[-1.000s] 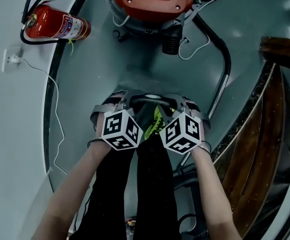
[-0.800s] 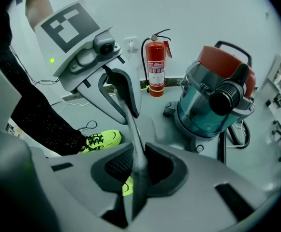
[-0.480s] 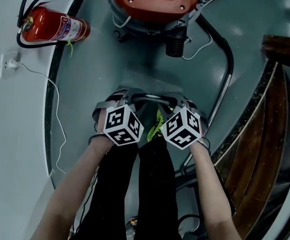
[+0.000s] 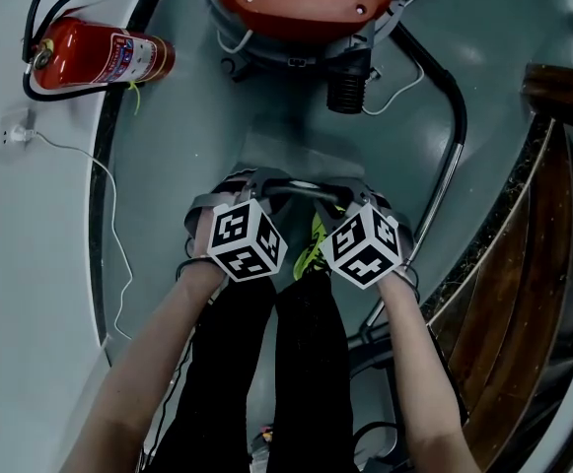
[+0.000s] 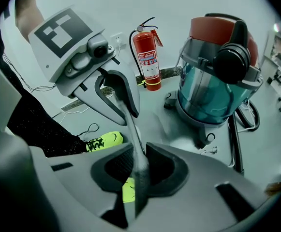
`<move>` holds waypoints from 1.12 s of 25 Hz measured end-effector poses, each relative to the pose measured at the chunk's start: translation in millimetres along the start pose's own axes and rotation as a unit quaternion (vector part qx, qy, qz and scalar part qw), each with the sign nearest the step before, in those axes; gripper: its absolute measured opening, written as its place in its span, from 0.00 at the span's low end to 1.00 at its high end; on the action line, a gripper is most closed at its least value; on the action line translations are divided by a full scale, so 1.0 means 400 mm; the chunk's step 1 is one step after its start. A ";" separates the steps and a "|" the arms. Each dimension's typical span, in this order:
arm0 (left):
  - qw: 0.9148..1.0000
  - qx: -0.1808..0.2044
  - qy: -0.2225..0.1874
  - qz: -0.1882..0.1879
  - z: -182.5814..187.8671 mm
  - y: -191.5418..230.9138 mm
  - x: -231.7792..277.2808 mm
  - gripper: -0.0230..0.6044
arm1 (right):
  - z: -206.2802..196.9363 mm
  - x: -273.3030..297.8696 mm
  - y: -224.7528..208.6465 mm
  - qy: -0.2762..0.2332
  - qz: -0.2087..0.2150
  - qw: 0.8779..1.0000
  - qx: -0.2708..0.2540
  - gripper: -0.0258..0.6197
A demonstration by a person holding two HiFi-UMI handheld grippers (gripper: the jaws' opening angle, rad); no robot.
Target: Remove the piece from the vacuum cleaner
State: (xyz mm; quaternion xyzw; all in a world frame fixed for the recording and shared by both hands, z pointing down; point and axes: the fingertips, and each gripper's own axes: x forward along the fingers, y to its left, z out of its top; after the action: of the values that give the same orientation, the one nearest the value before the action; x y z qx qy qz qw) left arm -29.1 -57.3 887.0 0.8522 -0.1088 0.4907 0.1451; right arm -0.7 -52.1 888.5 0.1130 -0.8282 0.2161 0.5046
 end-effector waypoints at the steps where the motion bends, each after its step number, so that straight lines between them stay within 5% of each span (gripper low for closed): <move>1: 1.000 0.000 -0.001 0.001 0.002 0.004 0.001 0.15 | 0.001 0.000 -0.004 -0.001 0.000 1.000 0.001 0.14; 20: 1.000 -0.015 -0.007 -0.017 -0.008 0.001 0.007 0.29 | -0.008 0.004 -0.016 -0.004 0.016 0.999 0.041 0.21; 28: 0.998 -0.041 -0.050 0.019 0.020 0.038 -0.035 0.28 | 0.025 -0.021 -0.031 -0.033 0.002 0.996 0.088 0.19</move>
State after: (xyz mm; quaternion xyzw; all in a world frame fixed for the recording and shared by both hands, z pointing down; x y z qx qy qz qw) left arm -34.4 -73.9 873.2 0.8666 -0.1520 0.4457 0.1649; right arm 0.2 -68.0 880.0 0.1623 -0.8226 0.2850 0.4645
